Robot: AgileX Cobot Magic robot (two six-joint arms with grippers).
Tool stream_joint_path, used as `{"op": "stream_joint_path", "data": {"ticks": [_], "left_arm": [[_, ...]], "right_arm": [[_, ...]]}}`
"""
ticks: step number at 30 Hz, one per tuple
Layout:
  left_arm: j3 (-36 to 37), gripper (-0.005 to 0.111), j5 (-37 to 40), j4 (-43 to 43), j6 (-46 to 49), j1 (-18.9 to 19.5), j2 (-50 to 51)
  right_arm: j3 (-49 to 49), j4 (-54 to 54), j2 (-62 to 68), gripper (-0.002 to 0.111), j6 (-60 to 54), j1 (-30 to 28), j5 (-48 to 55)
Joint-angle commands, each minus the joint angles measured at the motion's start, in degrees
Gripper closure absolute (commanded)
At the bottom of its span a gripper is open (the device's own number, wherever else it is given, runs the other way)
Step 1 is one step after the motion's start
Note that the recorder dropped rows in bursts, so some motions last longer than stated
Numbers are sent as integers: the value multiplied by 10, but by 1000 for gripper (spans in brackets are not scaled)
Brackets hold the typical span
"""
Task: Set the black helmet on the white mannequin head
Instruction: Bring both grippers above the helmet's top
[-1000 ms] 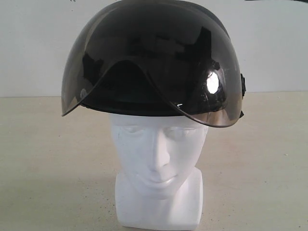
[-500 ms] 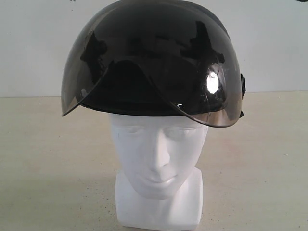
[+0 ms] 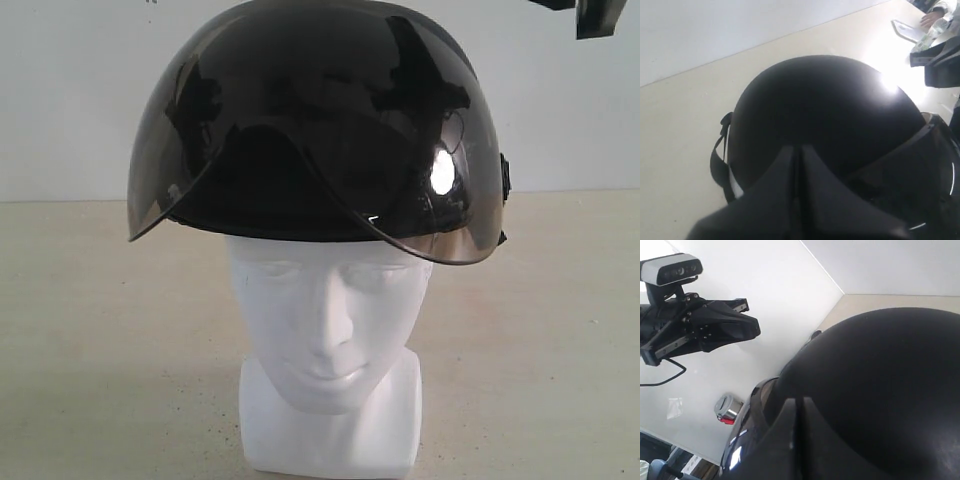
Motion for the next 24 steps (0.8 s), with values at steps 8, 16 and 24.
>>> {"op": "stream_joint_path", "data": {"ticks": [8, 16, 24], "left_arm": [[-3, 102, 2, -46, 31, 0, 46], [29, 102, 2, -51, 53, -6, 46], [87, 102, 2, -46, 78, -31, 46]], "right_arm": [[-4, 43, 26, 108, -22, 15, 3], [-4, 46, 47, 108, -40, 59, -17], [-4, 33, 56, 108, -35, 59, -1]]}}
